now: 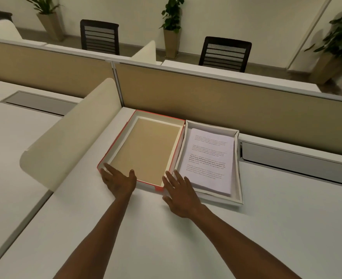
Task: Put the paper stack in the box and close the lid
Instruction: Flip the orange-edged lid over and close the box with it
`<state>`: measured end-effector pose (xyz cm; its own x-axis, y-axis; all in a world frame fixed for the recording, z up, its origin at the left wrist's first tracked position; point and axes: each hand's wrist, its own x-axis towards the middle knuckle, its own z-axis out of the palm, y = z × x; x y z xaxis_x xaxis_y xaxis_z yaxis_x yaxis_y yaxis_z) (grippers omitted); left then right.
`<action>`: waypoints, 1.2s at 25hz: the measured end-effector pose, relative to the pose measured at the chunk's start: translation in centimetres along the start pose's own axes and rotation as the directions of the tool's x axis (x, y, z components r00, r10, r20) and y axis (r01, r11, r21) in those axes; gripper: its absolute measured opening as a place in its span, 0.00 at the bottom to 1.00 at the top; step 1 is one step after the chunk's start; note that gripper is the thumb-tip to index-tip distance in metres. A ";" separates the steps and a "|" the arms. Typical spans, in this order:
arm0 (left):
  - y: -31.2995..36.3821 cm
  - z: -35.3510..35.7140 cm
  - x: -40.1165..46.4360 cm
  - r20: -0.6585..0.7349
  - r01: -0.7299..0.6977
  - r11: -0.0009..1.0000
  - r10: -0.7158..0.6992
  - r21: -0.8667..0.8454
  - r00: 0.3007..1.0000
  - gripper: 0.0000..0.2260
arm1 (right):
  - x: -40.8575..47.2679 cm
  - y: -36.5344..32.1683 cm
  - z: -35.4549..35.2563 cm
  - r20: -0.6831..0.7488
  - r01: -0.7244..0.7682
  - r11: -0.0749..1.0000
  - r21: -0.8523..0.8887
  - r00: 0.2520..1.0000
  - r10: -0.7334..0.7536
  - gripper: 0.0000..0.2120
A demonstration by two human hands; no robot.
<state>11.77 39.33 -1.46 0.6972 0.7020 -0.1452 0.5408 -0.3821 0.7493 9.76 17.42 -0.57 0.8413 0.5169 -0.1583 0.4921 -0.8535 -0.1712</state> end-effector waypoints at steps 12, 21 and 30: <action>0.1 -2.9 3.2 0.145 0.403 0.747 -0.388 -0.528 0.910 0.26 | 0.2 -0.4 0.2 0.065 -0.016 0.999 -0.041 0.998 0.019 0.31; 2.7 -3.5 -1.3 0.075 0.089 0.686 -0.050 -0.722 0.996 0.40 | 1.4 -1.1 -7.7 -0.246 -0.086 0.828 0.555 0.933 0.262 0.27; 7.2 -3.7 -6.3 -0.078 -0.295 0.770 0.306 -0.566 0.949 0.39 | 8.1 -5.4 -22.8 0.077 -0.102 0.034 0.994 0.894 0.442 0.14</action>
<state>9.52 34.37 7.23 0.7902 0.5961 0.1424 -0.0560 -0.1611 0.9854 19.04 24.68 21.23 0.9523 0.0900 -0.2917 -0.2915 -0.0163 -0.9564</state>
